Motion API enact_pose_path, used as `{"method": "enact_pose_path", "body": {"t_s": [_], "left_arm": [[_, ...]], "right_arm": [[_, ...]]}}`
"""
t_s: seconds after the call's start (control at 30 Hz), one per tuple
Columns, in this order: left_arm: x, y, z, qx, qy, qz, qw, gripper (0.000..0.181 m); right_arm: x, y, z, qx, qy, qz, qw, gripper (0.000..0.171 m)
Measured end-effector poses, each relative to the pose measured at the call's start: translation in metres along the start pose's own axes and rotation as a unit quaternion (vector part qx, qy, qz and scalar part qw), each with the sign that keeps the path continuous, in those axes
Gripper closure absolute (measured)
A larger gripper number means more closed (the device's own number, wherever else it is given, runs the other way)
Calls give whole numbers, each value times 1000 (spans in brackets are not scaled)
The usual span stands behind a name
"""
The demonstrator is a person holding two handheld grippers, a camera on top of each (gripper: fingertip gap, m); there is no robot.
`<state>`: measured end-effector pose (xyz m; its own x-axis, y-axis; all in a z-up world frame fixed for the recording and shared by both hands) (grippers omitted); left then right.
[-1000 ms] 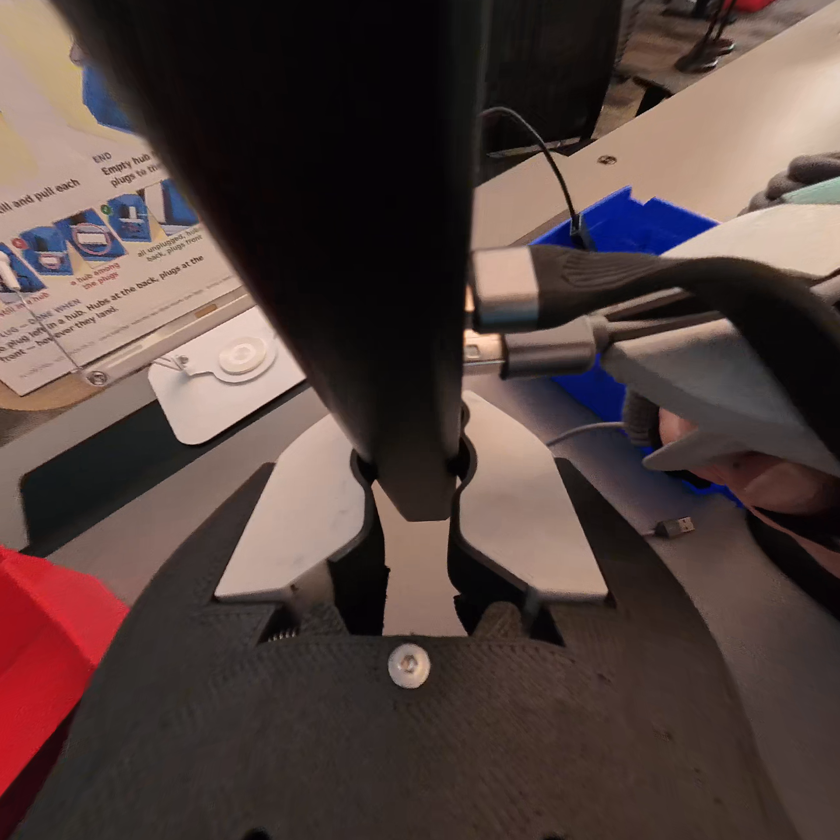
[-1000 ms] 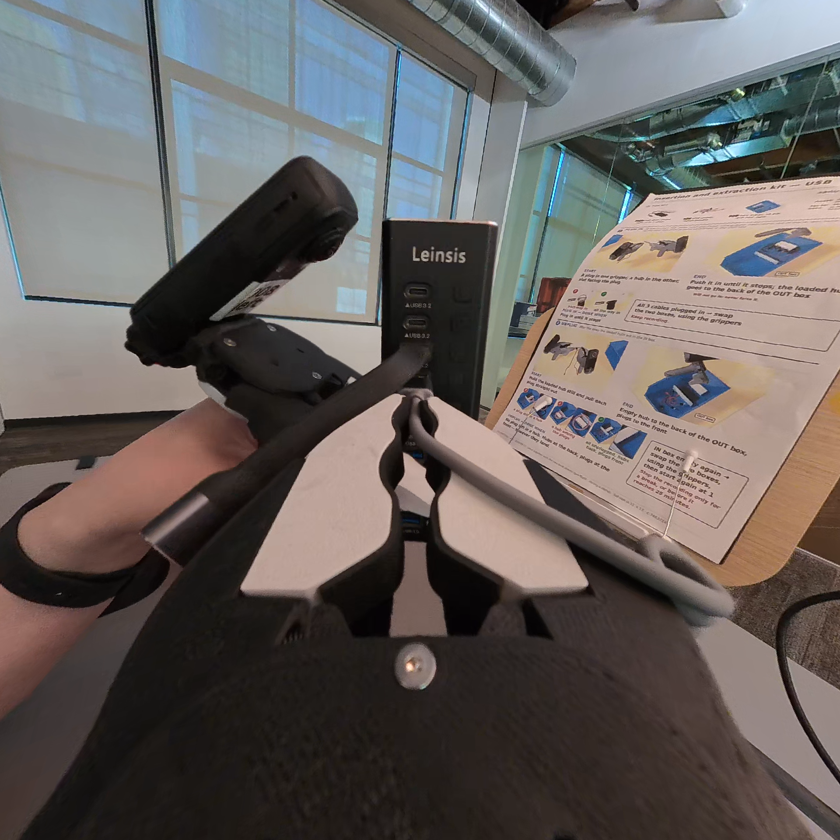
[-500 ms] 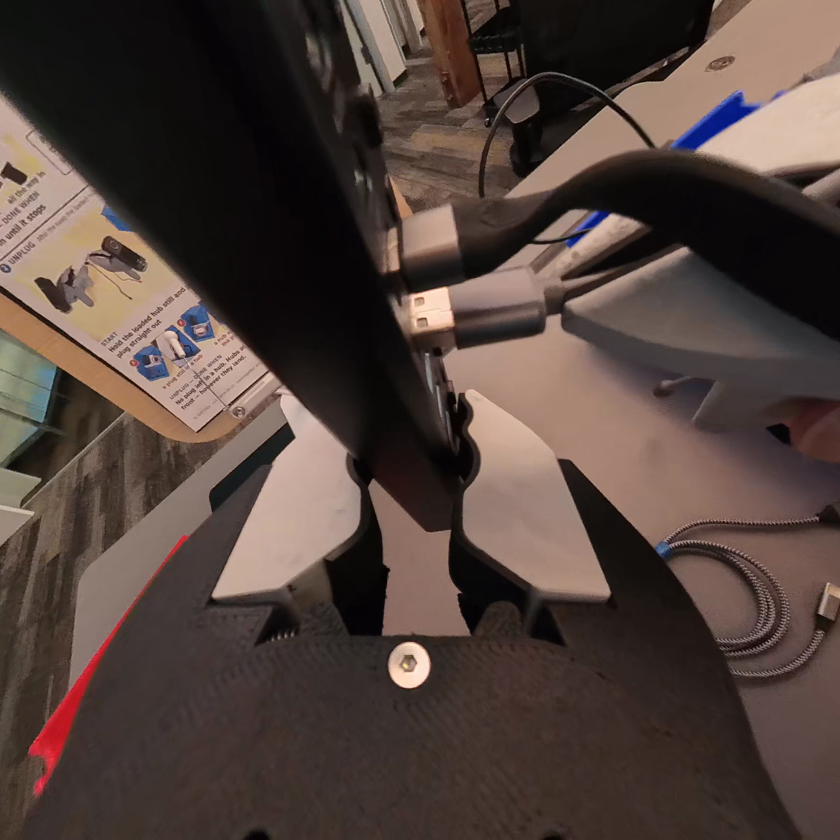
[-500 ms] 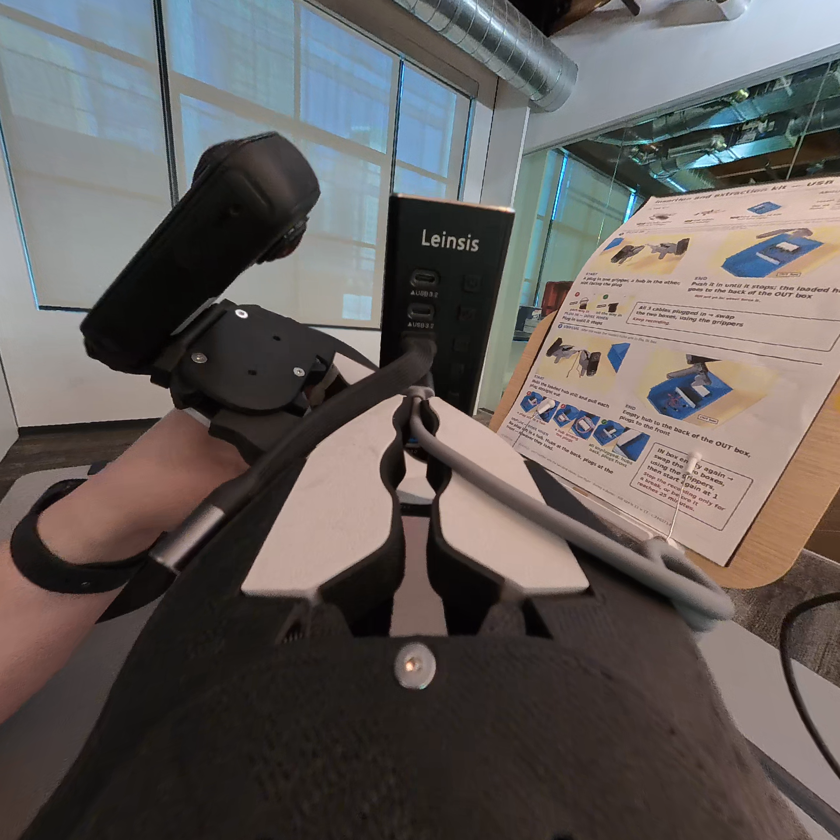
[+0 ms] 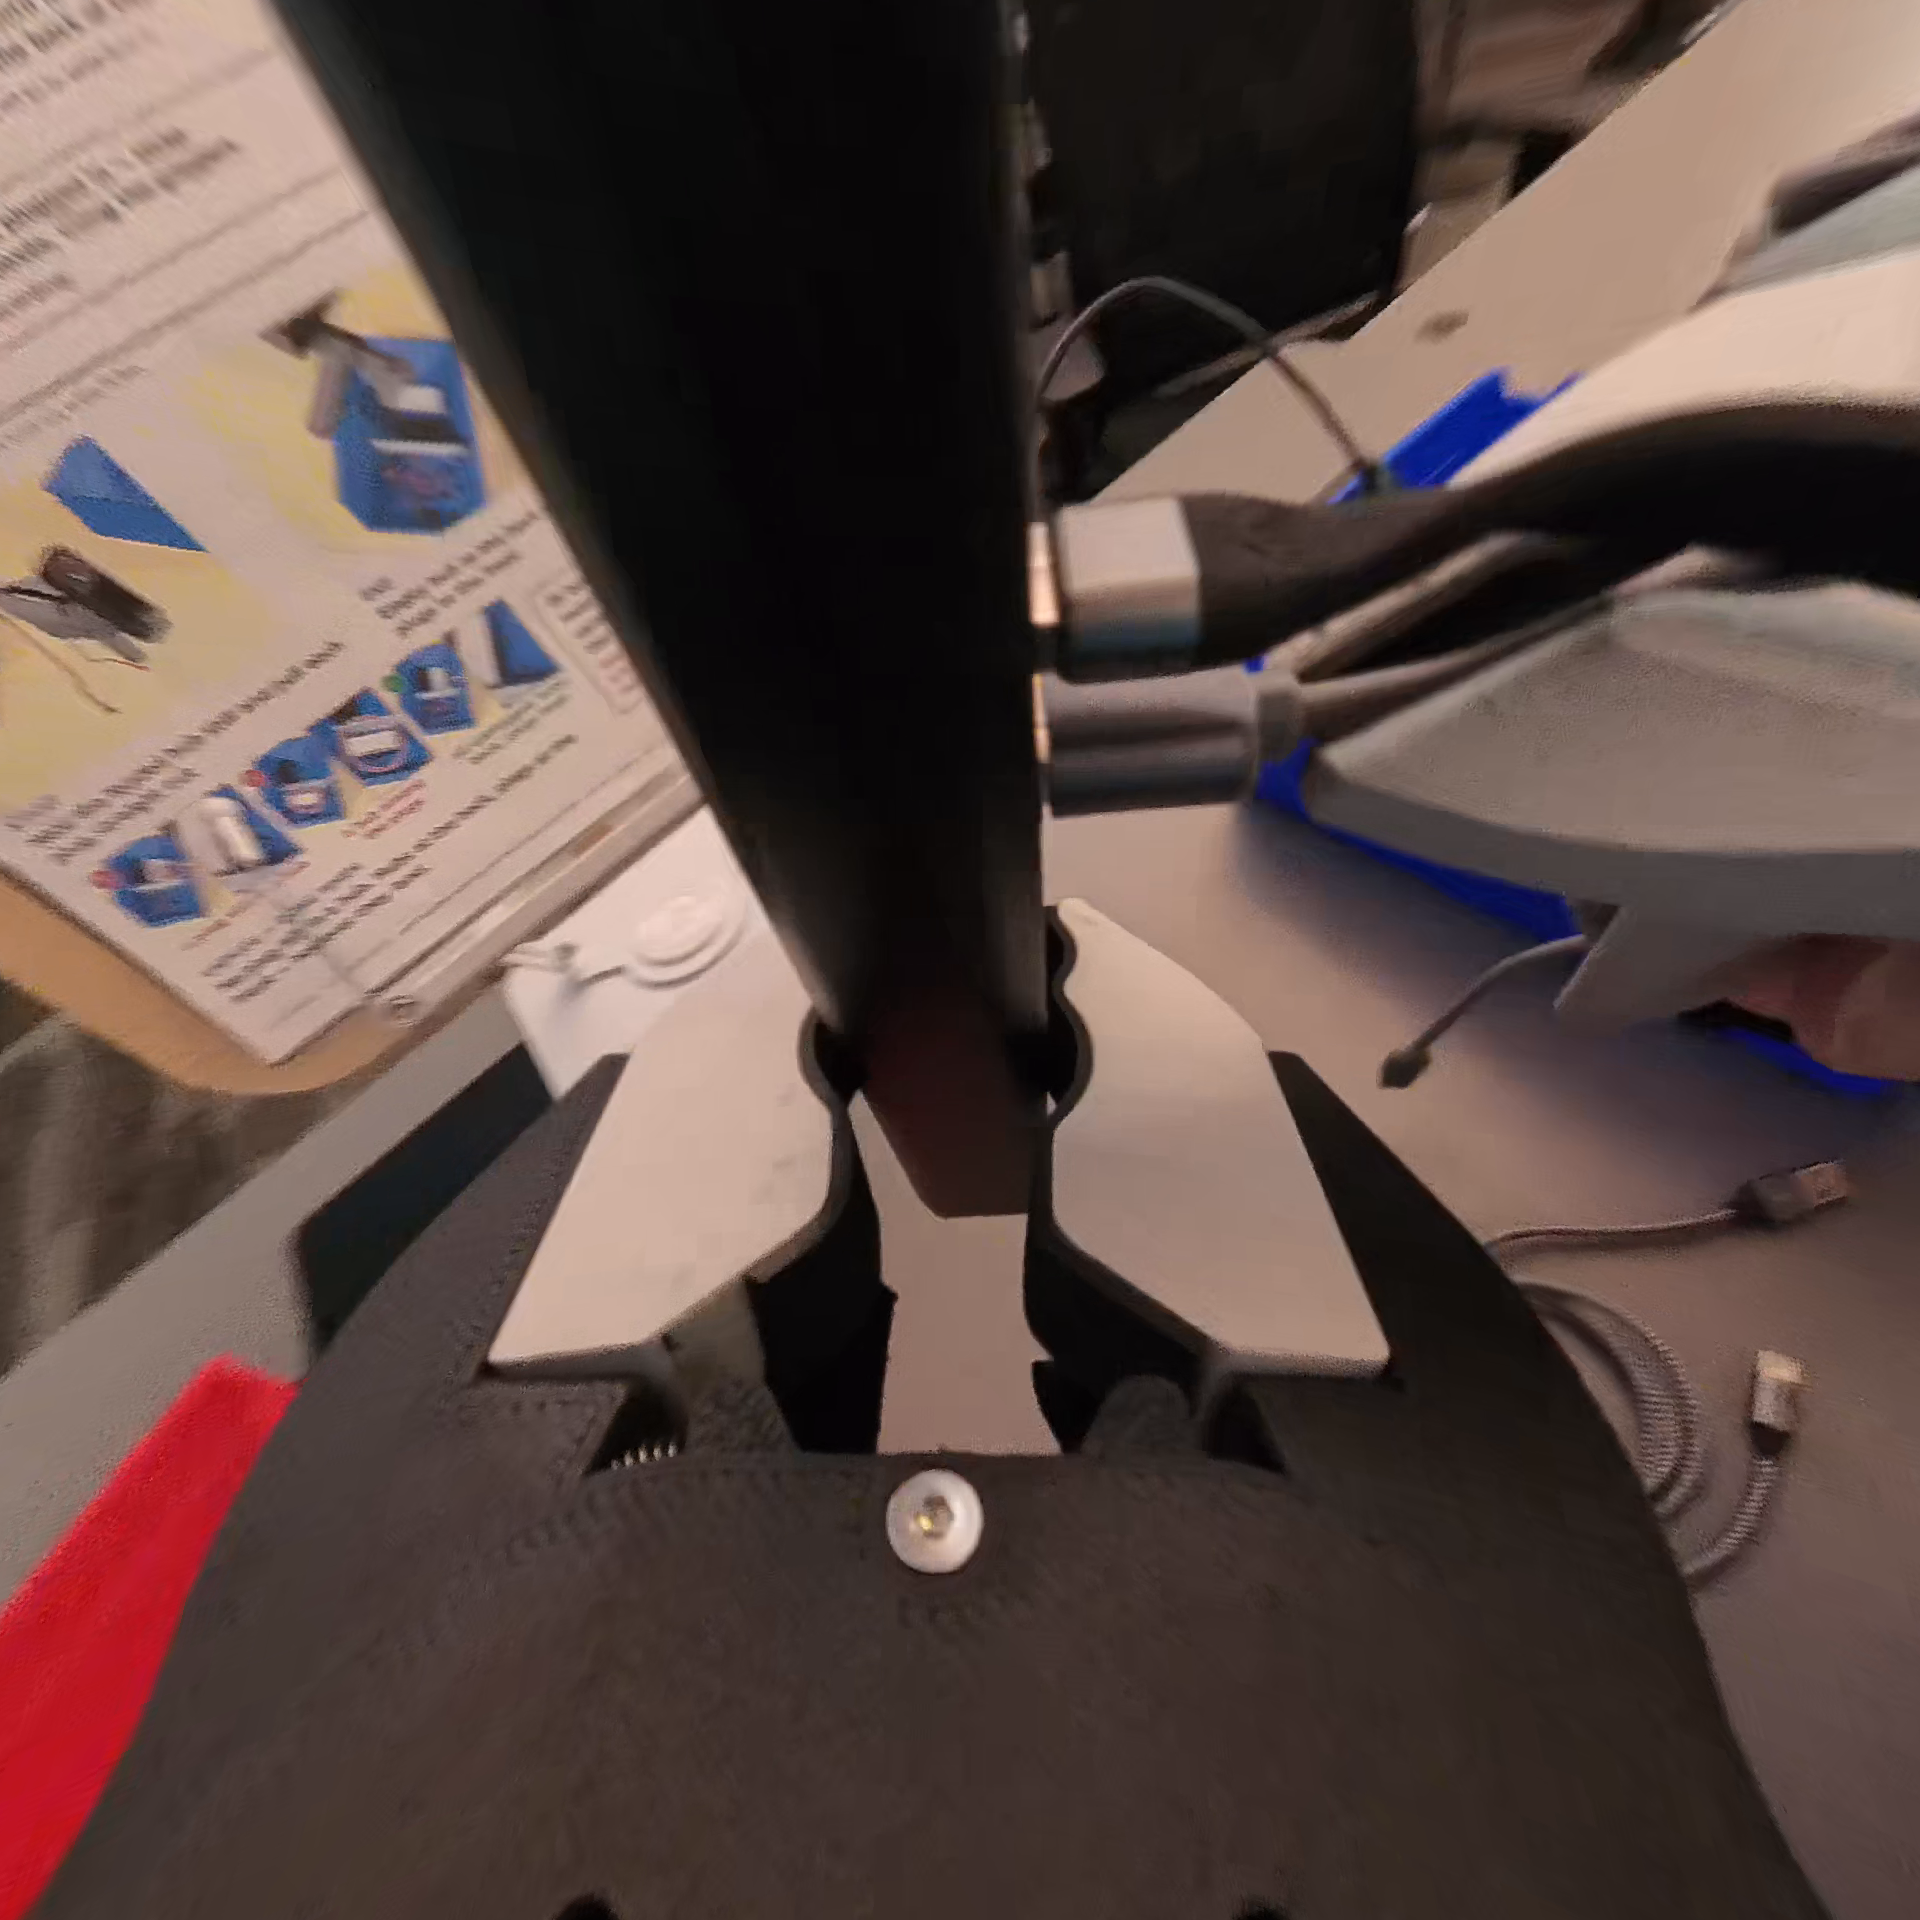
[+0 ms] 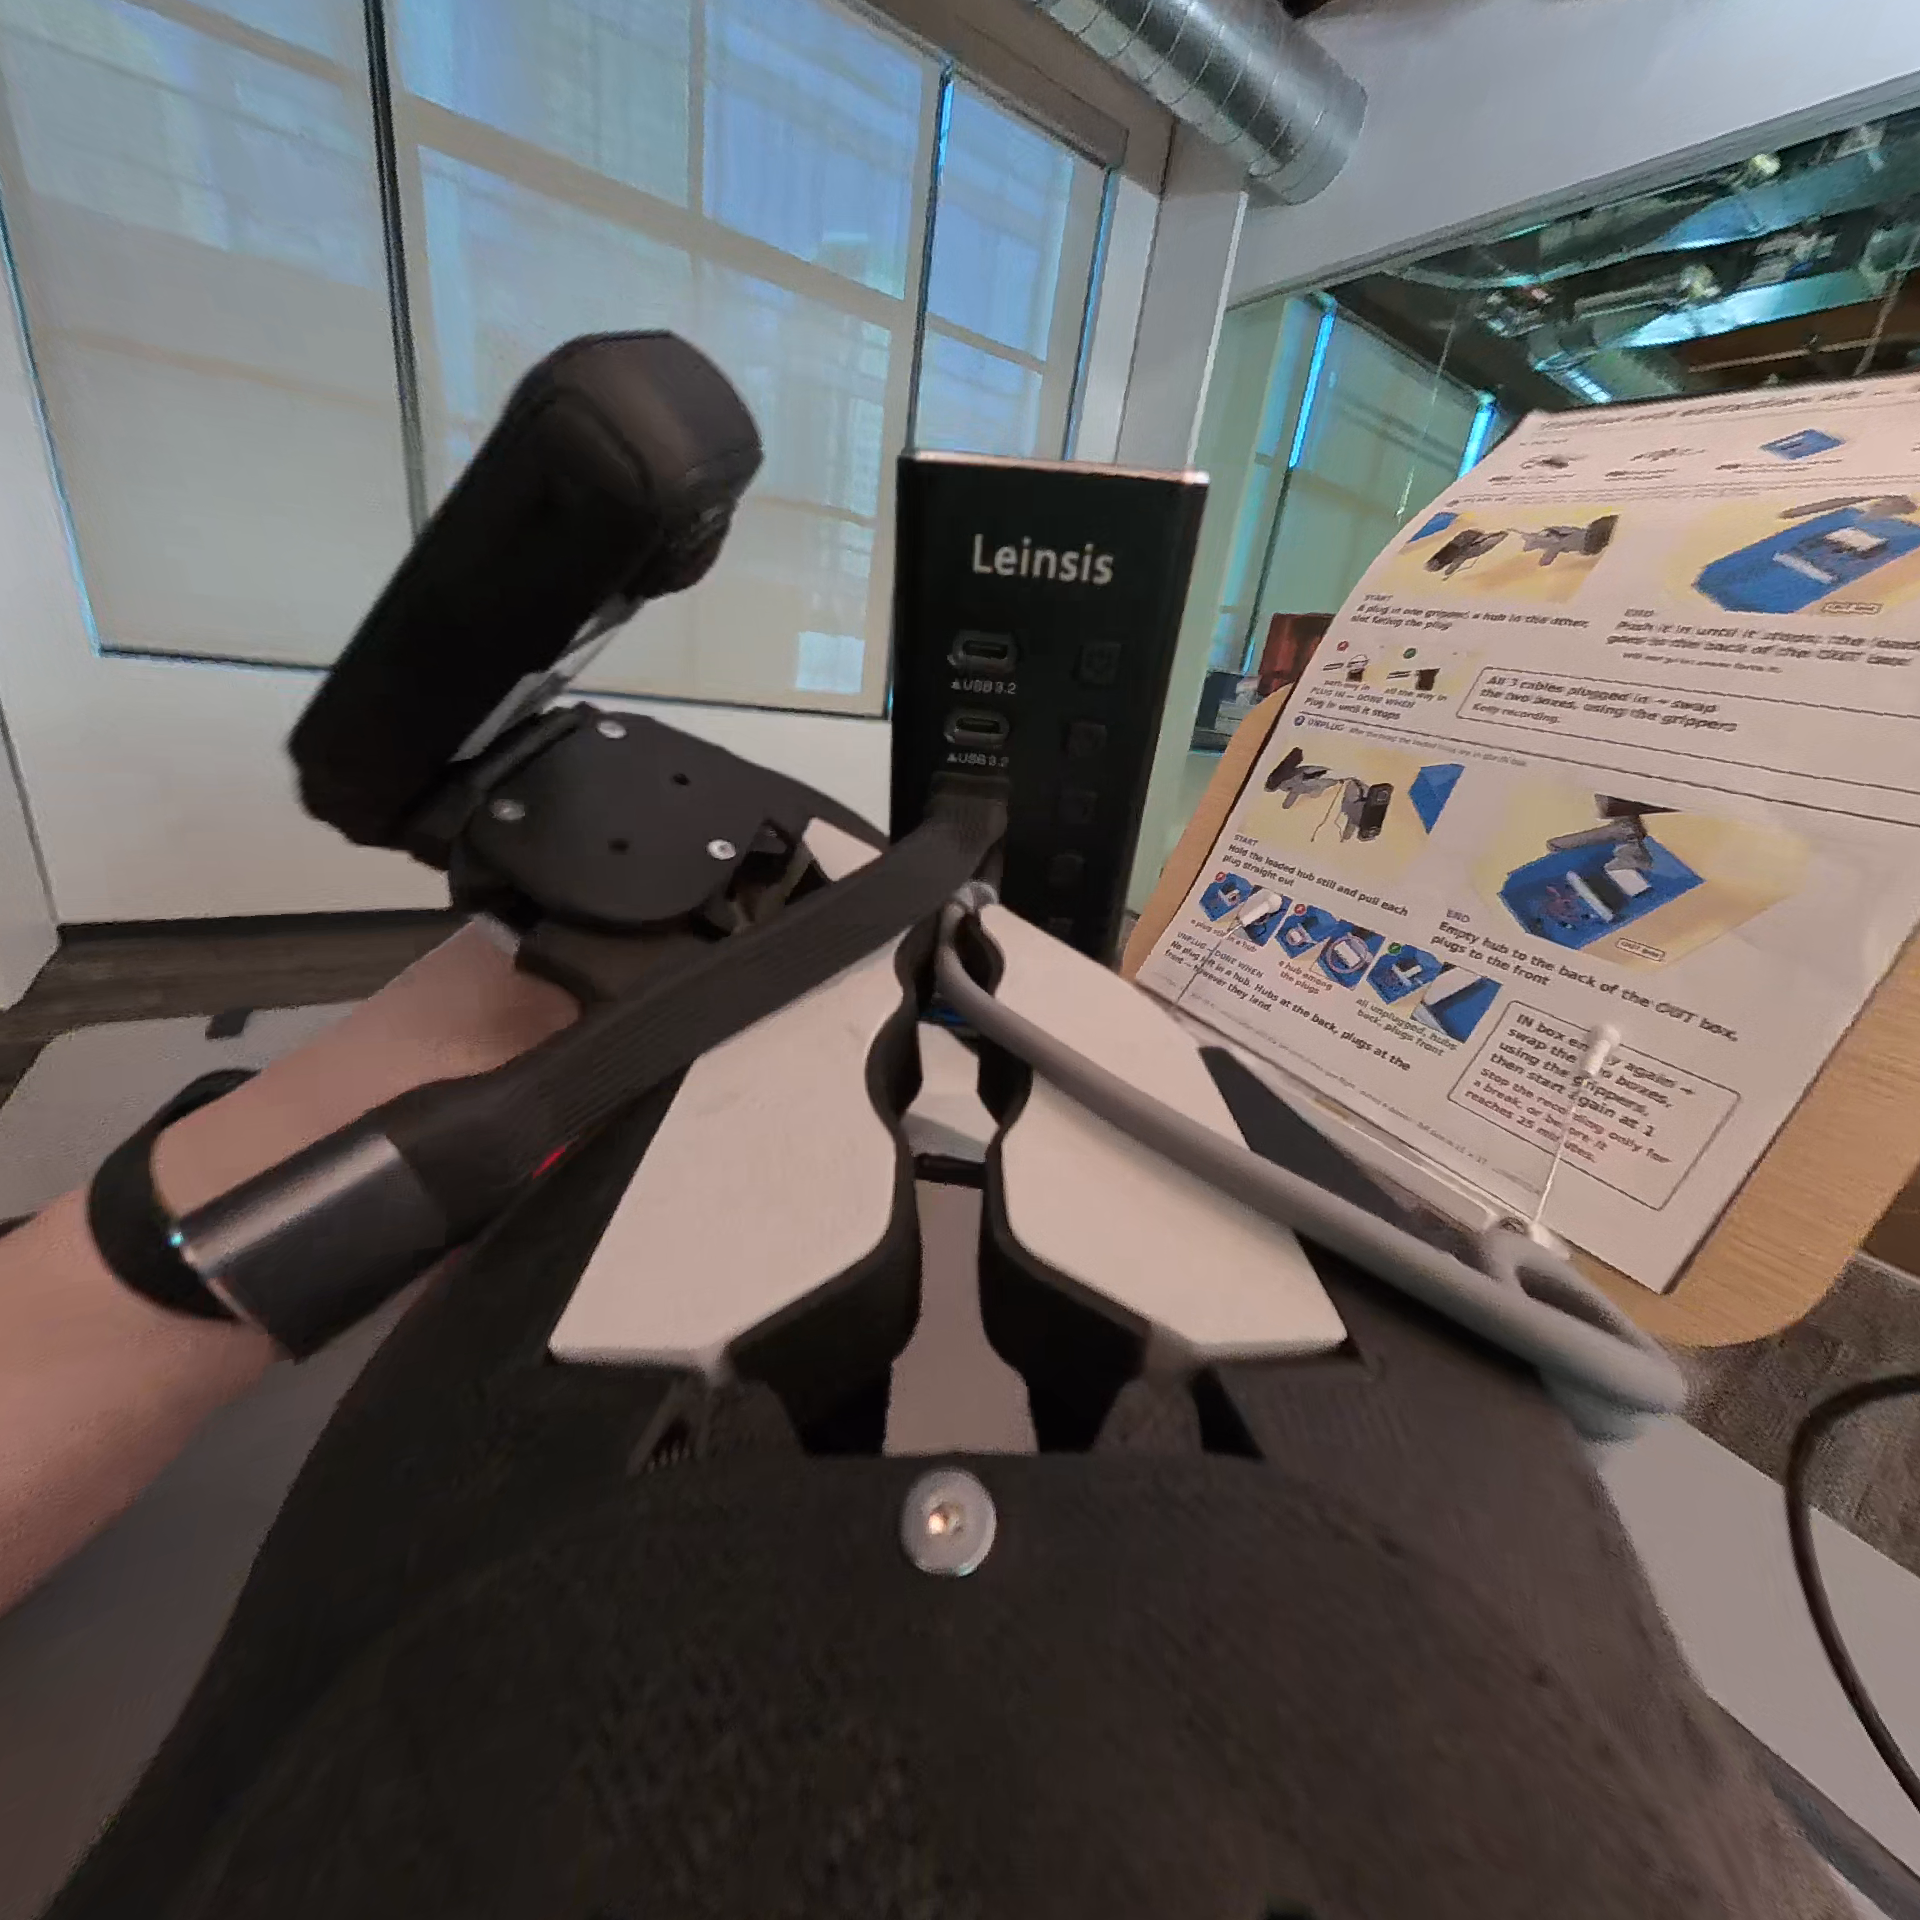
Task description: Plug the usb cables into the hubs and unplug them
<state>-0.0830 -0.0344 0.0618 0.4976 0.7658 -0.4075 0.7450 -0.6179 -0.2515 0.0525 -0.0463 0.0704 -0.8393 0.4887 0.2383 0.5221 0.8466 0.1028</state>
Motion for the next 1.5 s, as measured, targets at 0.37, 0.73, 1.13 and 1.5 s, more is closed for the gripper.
{"method": "enact_pose_path", "body": {"t_s": [0.37, 0.73, 1.13, 1.5], "left_arm": [[52, -52, 82, -187, 19, 34, 981, 151], [102, -46, 144, -156, -98, 27, 982, 152], [85, -25, 117, -129, 59, 74, 987, 152], [57, 15, 108, -6, 141, 130, 981, 151]], "right_arm": [[13, 22, 48, 25, -296, -120, 947, 157], [-15, 57, 45, 67, -349, -155, 922, 157], [12, 80, 73, 187, -256, 55, 947, 119], [21, 67, 82, 301, -200, 44, 931, 105]]}}
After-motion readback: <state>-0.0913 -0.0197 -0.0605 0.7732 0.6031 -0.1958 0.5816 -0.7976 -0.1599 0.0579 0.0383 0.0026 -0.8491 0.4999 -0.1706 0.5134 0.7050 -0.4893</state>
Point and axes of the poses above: each gripper's, where its closed fingertips meet, x out along the fingers, z out of its underside, y = z × x across the jaws, the point moved 9 cm from there along -x, back along the fingers, and after that the axes turned 8 degrees about z, right-handed, at the moved point
